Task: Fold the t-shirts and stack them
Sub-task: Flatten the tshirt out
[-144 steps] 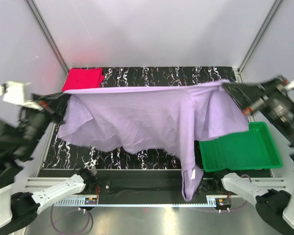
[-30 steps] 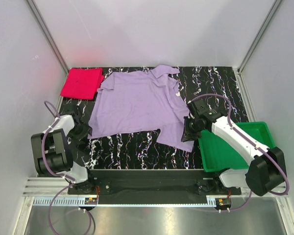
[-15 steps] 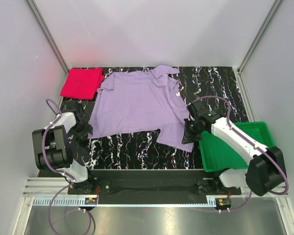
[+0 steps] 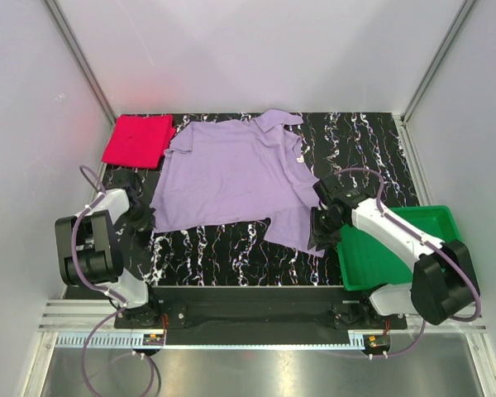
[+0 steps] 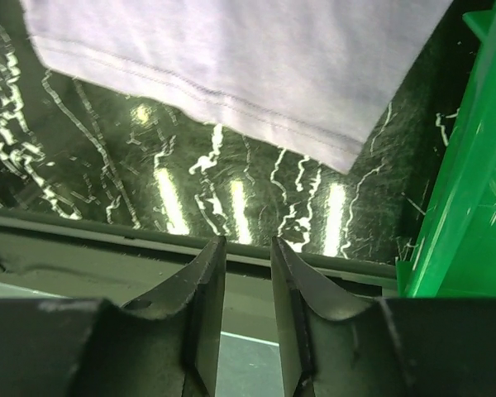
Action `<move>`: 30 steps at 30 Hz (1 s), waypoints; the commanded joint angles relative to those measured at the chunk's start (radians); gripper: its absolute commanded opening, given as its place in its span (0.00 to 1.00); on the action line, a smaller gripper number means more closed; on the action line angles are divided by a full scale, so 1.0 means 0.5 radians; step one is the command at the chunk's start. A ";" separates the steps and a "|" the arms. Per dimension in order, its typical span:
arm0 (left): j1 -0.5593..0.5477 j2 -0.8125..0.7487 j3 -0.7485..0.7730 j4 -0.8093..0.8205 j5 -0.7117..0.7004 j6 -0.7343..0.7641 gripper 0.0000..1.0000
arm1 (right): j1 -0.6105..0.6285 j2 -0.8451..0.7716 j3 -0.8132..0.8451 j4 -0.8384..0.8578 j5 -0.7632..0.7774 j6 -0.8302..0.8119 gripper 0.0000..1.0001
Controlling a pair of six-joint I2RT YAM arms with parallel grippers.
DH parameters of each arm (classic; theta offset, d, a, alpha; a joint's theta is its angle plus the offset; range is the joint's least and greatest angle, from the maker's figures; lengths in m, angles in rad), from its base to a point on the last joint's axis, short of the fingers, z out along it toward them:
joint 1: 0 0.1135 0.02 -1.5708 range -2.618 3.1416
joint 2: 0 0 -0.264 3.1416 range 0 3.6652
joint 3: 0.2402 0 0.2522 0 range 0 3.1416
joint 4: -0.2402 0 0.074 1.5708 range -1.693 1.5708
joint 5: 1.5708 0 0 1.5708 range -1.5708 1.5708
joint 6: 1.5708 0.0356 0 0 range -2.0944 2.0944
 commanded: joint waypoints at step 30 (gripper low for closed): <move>0.239 -0.295 -0.165 -0.061 -0.295 0.256 0.00 | 0.065 0.363 -0.225 0.249 0.283 0.307 0.49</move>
